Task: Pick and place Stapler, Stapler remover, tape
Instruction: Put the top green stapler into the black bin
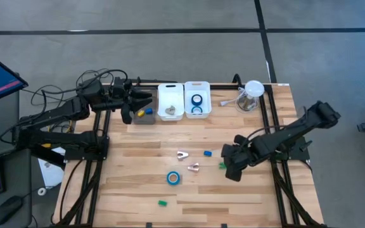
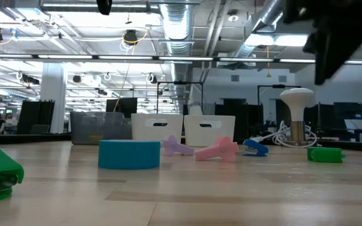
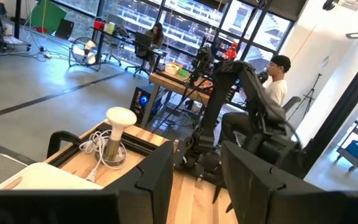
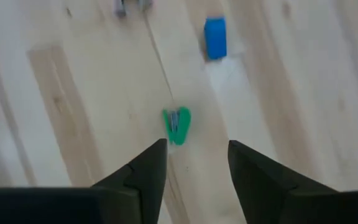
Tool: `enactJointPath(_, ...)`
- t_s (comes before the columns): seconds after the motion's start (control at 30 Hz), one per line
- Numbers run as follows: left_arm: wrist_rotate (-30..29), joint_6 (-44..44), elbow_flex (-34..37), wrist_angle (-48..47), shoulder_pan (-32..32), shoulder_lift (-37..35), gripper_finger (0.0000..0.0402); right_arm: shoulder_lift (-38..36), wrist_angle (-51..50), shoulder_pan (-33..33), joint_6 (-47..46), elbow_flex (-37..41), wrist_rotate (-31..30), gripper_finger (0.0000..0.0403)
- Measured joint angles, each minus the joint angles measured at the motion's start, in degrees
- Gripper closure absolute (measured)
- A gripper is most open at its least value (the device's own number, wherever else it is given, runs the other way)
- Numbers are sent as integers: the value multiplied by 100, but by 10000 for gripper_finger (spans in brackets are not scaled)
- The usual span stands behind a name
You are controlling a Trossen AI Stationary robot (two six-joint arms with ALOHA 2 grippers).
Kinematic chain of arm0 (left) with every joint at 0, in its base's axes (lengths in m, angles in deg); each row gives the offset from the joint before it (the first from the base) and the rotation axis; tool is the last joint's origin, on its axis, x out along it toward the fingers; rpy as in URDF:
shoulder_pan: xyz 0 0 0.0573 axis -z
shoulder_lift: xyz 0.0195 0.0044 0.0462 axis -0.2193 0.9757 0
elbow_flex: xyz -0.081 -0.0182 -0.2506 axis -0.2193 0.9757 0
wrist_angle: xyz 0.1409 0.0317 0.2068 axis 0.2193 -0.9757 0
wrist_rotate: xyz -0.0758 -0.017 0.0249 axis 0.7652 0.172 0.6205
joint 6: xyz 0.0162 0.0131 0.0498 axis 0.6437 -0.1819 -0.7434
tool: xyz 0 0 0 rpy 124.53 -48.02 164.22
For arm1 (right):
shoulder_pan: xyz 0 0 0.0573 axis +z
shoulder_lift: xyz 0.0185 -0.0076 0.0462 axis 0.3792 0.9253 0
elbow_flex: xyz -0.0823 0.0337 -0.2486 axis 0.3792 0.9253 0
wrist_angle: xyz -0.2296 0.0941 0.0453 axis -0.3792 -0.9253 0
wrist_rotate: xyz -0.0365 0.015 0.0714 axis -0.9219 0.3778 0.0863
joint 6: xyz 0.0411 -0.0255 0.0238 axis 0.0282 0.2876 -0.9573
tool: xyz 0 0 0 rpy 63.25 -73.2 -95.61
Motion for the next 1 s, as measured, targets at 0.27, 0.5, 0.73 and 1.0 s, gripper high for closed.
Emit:
enactJointPath(0.27,0,-1,0,-1,0,0,276,260,1105,-29,14,850,293,231)
enactJointPath(0.5,0,-1,0,1,0,0,276,731,1480,-80,127,1006,482,217)
enactJointPath(0.73,0,-1,0,-1,0,2,276,1238,1792,-135,222,1006,609,204)
enactJointPath(1.0,0,-1,0,-4,0,2,276,1553,1937,-133,215,982,602,231)
